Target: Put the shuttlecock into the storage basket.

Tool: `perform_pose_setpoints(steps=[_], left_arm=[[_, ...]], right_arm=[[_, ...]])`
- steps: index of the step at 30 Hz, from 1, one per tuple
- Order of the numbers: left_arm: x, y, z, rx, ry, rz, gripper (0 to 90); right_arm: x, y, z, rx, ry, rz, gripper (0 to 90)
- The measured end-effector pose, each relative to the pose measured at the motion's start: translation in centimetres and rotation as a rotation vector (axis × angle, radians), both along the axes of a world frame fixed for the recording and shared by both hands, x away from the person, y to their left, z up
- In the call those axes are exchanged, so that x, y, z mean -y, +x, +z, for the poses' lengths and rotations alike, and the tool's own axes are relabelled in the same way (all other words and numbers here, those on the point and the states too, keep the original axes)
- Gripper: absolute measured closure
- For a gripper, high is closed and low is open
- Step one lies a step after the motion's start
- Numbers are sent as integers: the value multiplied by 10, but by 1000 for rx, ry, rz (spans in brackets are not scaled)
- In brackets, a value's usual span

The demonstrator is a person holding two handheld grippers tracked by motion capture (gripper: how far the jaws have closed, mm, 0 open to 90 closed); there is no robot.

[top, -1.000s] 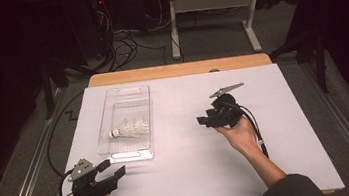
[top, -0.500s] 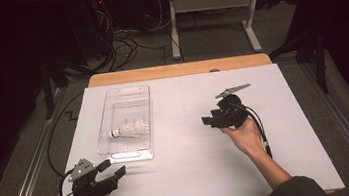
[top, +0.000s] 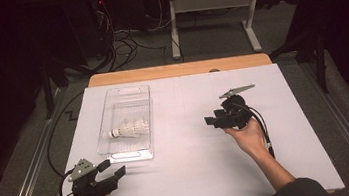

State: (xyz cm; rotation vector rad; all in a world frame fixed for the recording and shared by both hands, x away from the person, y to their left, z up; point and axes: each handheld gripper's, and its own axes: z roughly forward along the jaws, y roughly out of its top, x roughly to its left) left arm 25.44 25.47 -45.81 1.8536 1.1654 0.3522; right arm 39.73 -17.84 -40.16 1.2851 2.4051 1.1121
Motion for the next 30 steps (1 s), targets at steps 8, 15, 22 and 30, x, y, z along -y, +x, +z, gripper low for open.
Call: perform_pose_setpoints(steps=[8, 15, 22, 30], left_arm=[[0, 0, 0, 1, 0, 1, 349], [1, 0, 0, -1, 6, -3, 349], [0, 0, 0, -1, 2, 0, 349], [0, 0, 0, 1, 2, 0, 349]], right_arm=[[6, -2, 0, 3, 3, -11, 495], [12, -4, 1, 4, 5, -19, 495], [18, -6, 0, 7, 11, -31, 494], [26, -9, -1, 15, 17, -43, 495]])
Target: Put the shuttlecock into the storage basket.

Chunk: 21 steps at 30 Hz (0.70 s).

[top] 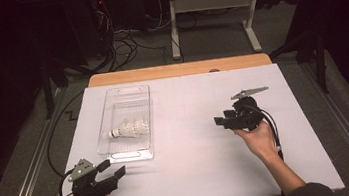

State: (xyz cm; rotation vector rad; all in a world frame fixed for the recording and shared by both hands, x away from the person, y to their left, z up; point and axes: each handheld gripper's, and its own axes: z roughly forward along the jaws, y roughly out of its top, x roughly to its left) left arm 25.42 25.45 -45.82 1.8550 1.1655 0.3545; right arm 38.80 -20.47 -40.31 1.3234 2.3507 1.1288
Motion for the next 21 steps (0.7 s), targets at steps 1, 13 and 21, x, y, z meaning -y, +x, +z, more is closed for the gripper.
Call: perform_pose_setpoints(steps=[1, 13, 21], left_arm=[[0, 0, 0, 0, 0, 0, 349], [0, 0, 0, 0, 2, 0, 349], [0, 0, 0, 0, 3, -2, 349]], right_arm=[[1, 0, -1, 0, 2, -2, 495], [12, -3, -5, -7, 9, -26, 495], [20, -6, -5, -3, 11, -39, 494]])
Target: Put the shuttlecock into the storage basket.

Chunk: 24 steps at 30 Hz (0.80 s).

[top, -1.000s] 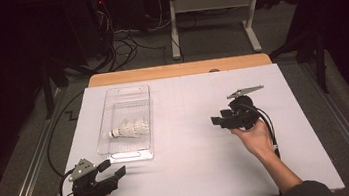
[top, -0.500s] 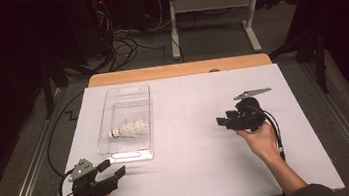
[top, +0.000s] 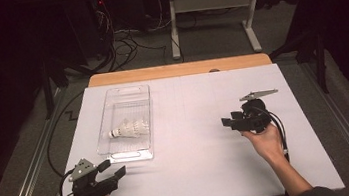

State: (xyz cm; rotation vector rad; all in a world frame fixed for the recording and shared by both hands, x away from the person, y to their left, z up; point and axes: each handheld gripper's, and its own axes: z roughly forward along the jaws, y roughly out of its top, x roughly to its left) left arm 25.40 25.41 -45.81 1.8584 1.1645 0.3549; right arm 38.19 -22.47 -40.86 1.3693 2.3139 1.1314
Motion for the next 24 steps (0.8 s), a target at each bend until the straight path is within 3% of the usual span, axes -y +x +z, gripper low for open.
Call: perform_pose_setpoints(steps=[24], left_arm=[[0, 0, 0, -1, 2, 2, 349]], right_arm=[[19, -9, -3, 4, 4, -34, 494]])
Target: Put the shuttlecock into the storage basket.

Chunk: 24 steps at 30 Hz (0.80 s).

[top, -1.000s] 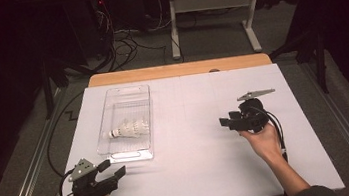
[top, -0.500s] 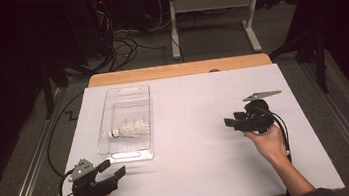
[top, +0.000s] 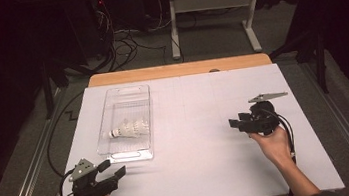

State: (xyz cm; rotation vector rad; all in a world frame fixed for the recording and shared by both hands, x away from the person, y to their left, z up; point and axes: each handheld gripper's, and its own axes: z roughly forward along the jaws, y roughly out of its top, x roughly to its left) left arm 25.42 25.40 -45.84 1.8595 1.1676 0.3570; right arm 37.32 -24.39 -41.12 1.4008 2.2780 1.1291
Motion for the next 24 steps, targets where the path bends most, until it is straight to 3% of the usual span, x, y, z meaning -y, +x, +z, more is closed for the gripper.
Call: perform_pose_setpoints(steps=[24], left_arm=[[0, 0, 0, -2, -1, 0, 349]], right_arm=[[14, -10, -4, 1, 11, -14, 484]])
